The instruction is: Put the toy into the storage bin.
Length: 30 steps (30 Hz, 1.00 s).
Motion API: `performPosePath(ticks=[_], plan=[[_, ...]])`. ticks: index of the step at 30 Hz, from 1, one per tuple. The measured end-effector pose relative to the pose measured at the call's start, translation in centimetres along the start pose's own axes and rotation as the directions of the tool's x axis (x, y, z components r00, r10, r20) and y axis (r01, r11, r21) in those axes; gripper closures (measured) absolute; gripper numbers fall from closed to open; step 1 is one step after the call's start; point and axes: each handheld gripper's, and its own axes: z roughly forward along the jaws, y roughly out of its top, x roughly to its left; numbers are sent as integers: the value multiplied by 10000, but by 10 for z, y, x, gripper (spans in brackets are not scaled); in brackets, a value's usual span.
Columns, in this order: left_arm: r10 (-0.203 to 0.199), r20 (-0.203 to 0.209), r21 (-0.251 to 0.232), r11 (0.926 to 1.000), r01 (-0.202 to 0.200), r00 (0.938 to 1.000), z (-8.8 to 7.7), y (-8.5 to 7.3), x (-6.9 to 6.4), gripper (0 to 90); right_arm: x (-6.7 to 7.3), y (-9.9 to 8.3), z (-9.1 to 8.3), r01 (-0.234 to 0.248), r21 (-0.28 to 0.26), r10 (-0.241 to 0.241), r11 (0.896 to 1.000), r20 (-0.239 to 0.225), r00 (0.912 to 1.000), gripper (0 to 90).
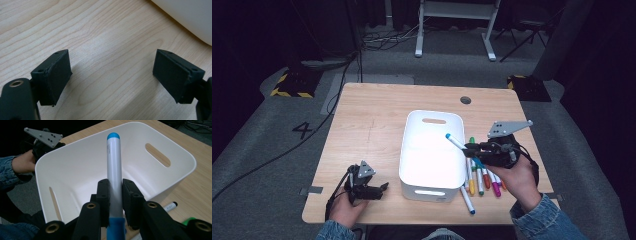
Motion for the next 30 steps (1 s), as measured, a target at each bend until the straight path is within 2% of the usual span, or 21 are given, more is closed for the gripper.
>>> performPosePath(ticks=[4, 6, 13, 22, 26, 30], plan=[[1, -4, -6, 10000, -1, 10000, 0, 0, 0, 154, 6, 4, 7, 77, -33, -78, 10000, -212, 9997, 771], [4, -3, -1, 10000, -4, 10000, 0, 0, 0, 154, 13, 9, 15, 179, -90, -183, 9998, -509, 9985, 771], [3, -4, -7, 10000, -3, 10000, 0, 0, 0, 154, 25, 13, 30, 256, -83, -263, 9996, -993, 9947, 771], [7, -9, -6, 10000, -7, 10000, 0, 0, 0, 154, 34, 4, 51, 241, 398, -176, 9989, -1577, 9873, 771], [6, -11, -7, 10000, -6, 10000, 0, 0, 0, 154, 36, 0, 55, 225, 774, -93, 9967, -1676, 9858, 771], [6, -8, -9, 10000, -6, 10000, 0, 0, 0, 154, 37, -2, 58, 303, 907, -136, 9954, -1788, 9838, 771]])
